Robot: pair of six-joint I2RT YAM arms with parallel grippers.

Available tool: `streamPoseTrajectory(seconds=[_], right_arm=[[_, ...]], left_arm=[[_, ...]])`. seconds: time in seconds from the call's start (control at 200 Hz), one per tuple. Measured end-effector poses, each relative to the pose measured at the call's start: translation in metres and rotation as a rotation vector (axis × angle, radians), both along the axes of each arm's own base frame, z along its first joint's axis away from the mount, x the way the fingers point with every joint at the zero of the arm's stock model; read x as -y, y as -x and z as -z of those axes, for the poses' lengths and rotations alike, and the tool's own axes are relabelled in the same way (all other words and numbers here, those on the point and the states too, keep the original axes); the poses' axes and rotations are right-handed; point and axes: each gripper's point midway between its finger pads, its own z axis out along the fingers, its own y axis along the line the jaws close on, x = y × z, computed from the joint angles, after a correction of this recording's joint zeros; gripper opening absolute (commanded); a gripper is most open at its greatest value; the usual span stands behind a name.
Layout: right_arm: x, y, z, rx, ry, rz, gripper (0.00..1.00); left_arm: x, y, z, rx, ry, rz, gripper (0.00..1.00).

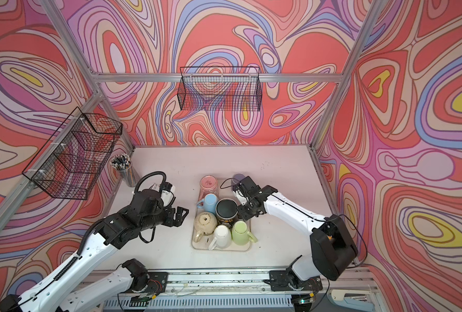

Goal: Turn the mug right side up
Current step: 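Lower the open right gripper beside the black skull mug's handle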

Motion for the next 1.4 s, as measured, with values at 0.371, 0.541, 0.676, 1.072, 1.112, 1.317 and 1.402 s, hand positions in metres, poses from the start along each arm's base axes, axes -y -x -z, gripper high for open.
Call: streamPoseTrajectory(seconds=[0.371,0.541,0.676,1.072,1.112,1.317,1.402], right_arm=[[-0.01,0.004,-0.012,0.136,-0.052,-0.228,0.59],[-0.009,-0.001,-0.022,0.15,-0.077,-0.319,0.59],[-0.003,-0.011,-0.032,0.178,-0.084,-0.35,0.58],[0.0,-0.009,-0.02,0.139,-0.036,-0.444,0.49],[0.0,-0.009,-0.02,0.141,-0.035,-0.45,0.47],[-0.002,-0.012,-0.019,0.15,-0.038,-0.46,0.41],[-0.002,-0.012,-0.013,0.133,-0.034,-0.461,0.42]], left_arm=[[0.005,0.0,-0.001,-0.003,0.017,0.016,0.88],[0.007,0.001,0.0,-0.01,0.021,0.024,0.88],[0.007,0.001,0.0,-0.01,0.024,0.027,0.88],[0.007,0.002,-0.002,-0.005,0.03,0.029,0.88],[0.007,0.002,-0.002,-0.005,0.03,0.029,0.88],[0.007,0.002,-0.002,-0.004,0.031,0.029,0.88],[0.007,0.002,-0.002,-0.004,0.031,0.029,0.88]])
